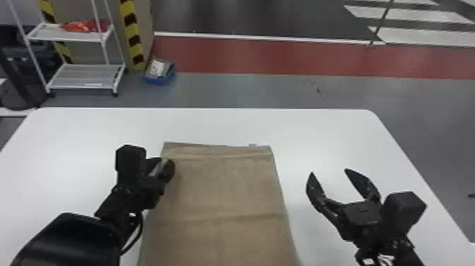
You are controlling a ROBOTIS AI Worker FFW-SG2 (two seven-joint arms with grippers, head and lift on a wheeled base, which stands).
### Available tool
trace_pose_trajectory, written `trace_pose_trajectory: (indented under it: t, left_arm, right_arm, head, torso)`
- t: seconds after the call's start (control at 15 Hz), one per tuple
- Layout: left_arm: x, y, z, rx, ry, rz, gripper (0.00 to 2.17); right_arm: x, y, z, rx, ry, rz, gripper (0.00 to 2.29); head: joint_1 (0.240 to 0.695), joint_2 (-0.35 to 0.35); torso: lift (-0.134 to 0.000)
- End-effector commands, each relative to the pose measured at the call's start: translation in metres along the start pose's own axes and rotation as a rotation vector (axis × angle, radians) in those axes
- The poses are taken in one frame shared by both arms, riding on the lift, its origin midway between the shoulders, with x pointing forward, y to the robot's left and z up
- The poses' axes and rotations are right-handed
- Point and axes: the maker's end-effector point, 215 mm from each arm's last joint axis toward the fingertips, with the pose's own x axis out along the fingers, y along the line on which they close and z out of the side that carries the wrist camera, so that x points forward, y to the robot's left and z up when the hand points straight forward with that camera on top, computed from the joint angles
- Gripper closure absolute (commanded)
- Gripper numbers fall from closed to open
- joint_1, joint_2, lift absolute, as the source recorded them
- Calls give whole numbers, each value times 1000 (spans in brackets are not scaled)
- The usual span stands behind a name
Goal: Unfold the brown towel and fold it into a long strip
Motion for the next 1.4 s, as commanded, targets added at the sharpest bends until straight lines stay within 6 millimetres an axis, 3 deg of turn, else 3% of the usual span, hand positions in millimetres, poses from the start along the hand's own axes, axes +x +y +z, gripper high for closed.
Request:
trace_pose_trajectory:
  t: [0.0, 0.33, 0.47, 0.67, 0.87, 1.2, 1.27, 1.33]
  left_arm:
    - [0, -1, 0, -2, 0, 0, 1092]
    - [-3, 2, 7, -2, -19, 11, 1092]
    - [-13, -3, 23, -4, -59, 3, 1092]
    - [-44, -19, 55, 2, -134, -26, 1092]
    - [-71, -76, 53, 13, -83, -153, 1092]
    - [-89, -168, 38, -10, 1, -446, 1089]
    - [-90, -174, 35, -20, 19, -474, 1065]
    - [-89, -175, 37, -22, 16, -479, 785]
  right_arm:
    - [-1, -1, 0, 3, -2, -1, 154]
    - [0, -1, 0, 3, -1, -2, 154]
    - [0, 0, 0, 5, -4, -1, 154]
    - [-1, 1, 1, 6, -8, 0, 154]
    - [-1, 0, -1, 11, -8, -1, 154]
    - [-3, -1, -5, 9, -2, -5, 154]
    - [-5, -3, -4, 7, -2, -8, 154]
    - [-6, -5, -4, 5, -2, -11, 154]
  head:
    - [695, -104]
    - [695, -105]
    - [695, -105]
    - [695, -111]
    - [695, -140]
    - [695, -241]
    - [695, -279]
    - [695, -295]
  torso:
    - [-123]
    - [-123]
    - [-123]
    - [-123]
    - [-123]
    - [-123]
    - [-123]
    - [-123]
